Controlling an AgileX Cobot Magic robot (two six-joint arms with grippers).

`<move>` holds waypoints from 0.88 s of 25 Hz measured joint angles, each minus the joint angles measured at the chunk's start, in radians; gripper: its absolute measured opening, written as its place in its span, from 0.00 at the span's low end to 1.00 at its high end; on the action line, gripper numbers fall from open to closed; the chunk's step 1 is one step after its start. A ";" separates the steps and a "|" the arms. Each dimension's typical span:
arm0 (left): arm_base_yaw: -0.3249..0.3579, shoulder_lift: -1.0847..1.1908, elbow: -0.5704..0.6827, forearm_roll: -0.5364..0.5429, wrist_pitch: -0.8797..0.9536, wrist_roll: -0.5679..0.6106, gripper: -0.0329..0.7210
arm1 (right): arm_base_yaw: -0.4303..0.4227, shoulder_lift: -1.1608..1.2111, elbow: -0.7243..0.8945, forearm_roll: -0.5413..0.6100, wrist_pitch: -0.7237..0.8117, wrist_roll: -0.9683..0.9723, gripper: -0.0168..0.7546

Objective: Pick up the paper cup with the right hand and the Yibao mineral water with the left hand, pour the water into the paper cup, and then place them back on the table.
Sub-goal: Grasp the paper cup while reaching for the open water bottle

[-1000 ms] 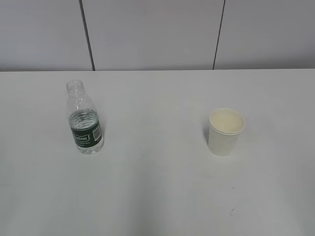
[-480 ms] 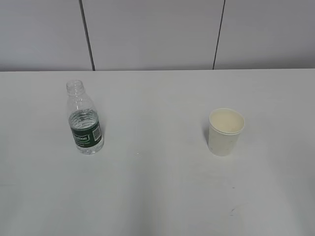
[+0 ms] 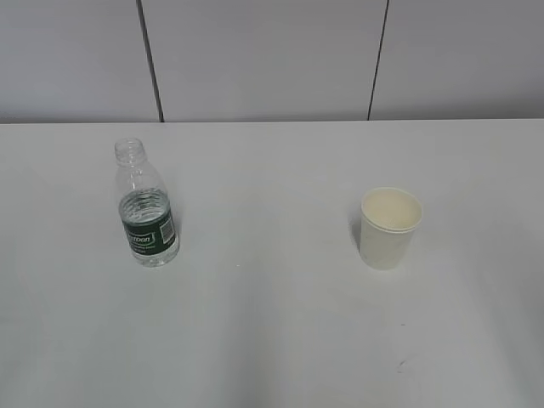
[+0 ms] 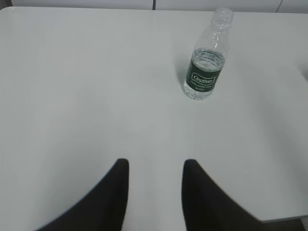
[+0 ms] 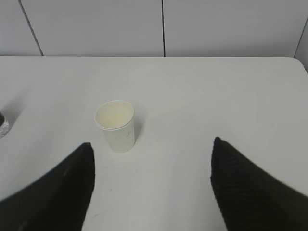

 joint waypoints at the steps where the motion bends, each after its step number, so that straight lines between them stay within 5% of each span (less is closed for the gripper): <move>1: 0.000 0.006 -0.005 0.000 -0.007 0.000 0.36 | 0.000 0.011 -0.007 -0.003 -0.005 0.000 0.78; 11: 0.000 0.171 -0.028 0.133 -0.362 0.000 0.36 | 0.000 0.152 -0.024 -0.018 -0.139 0.000 0.78; 22: 0.000 0.616 -0.028 0.129 -0.940 0.000 0.36 | 0.000 0.296 -0.024 -0.018 -0.336 0.001 0.78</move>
